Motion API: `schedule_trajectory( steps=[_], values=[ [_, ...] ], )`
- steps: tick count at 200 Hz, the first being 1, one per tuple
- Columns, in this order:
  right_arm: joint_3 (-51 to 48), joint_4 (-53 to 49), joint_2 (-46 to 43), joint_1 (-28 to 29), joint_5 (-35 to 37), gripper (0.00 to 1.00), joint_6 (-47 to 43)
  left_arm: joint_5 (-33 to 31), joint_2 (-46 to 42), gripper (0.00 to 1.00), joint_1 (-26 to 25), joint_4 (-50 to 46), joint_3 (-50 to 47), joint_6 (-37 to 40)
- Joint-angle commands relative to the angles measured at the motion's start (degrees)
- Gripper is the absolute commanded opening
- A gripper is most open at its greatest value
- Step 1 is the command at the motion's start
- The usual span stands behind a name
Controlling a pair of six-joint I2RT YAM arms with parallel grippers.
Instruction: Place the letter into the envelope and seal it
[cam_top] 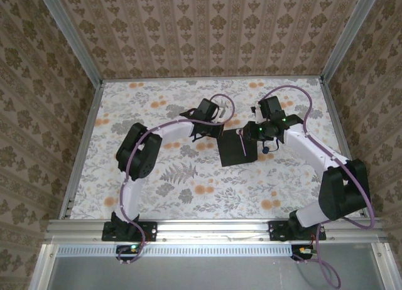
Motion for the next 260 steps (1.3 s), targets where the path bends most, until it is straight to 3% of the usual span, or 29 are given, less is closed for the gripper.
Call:
schedule_trajectory(
  steps=[1,260],
  values=[
    [0.78,-1.73,1.1,-0.33,-0.81,0.21,-1.5,-1.88,1.06,0.0,-0.44,-0.98,2.18,-0.06],
    [-2.11,-5.77,5.28,-0.31,-1.72,0.19,-3.45,-1.96,3.79,0.0,-0.12,0.62,0.15,-2.11]
  ],
)
